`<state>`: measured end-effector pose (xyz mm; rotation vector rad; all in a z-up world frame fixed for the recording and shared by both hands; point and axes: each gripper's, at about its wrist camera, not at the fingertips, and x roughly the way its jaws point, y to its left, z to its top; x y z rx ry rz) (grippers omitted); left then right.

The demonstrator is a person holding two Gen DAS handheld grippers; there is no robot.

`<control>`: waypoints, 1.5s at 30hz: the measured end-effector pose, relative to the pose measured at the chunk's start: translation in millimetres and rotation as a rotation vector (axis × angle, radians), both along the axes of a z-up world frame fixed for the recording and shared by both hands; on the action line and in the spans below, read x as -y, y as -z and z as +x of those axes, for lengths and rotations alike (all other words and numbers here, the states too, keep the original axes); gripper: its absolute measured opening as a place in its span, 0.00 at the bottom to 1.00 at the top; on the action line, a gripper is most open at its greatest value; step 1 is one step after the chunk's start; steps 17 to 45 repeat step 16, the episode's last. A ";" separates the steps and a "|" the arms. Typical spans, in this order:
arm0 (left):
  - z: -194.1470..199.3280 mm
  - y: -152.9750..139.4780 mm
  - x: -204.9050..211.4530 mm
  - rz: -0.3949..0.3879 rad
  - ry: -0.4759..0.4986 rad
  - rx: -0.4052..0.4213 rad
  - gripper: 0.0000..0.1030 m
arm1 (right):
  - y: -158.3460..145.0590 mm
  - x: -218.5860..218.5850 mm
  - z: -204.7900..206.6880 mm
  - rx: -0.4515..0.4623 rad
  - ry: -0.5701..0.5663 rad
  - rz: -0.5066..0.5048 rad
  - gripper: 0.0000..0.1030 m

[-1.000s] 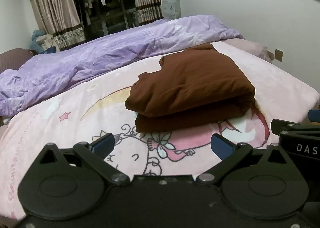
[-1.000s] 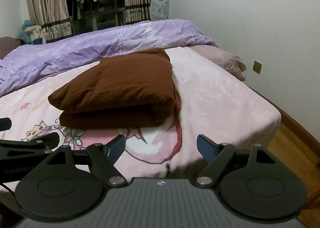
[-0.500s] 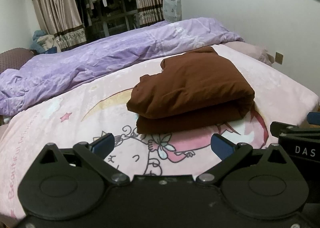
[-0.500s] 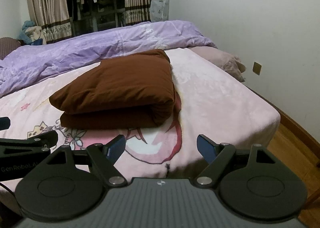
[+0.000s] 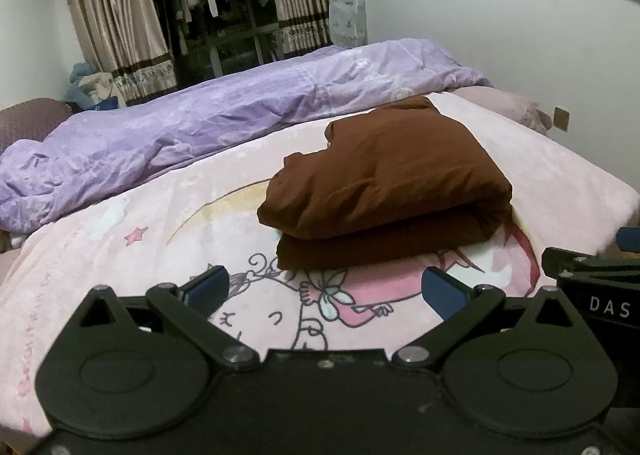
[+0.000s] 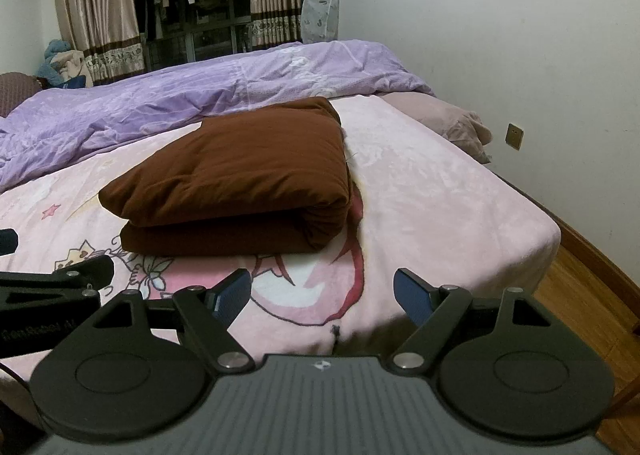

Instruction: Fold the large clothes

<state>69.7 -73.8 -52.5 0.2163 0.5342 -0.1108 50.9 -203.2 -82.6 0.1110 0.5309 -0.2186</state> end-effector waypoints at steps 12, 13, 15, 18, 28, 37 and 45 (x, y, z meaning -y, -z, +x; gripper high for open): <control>0.5 1.9 0.1 0.006 0.001 -0.007 1.00 | -0.5 -1.5 -0.6 0.001 -0.001 -0.002 0.92; 0.5 1.8 -0.2 0.004 0.000 -0.007 1.00 | -0.5 -1.3 -0.7 0.001 -0.001 -0.002 0.92; -1.6 0.9 -2.2 -0.010 -0.004 0.010 1.00 | -0.6 -1.8 -0.8 0.001 0.000 -0.002 0.92; -3.1 -0.2 -4.2 -0.025 -0.005 0.019 1.00 | -0.5 -1.9 -0.8 0.001 0.000 -0.002 0.92; -3.1 -0.2 -4.2 -0.025 -0.005 0.019 1.00 | -0.5 -1.9 -0.8 0.001 0.000 -0.002 0.92; -3.1 -0.2 -4.2 -0.025 -0.005 0.019 1.00 | -0.5 -1.9 -0.8 0.001 0.000 -0.002 0.92; -3.1 -0.2 -4.2 -0.025 -0.005 0.019 1.00 | -0.5 -1.9 -0.8 0.001 0.000 -0.002 0.92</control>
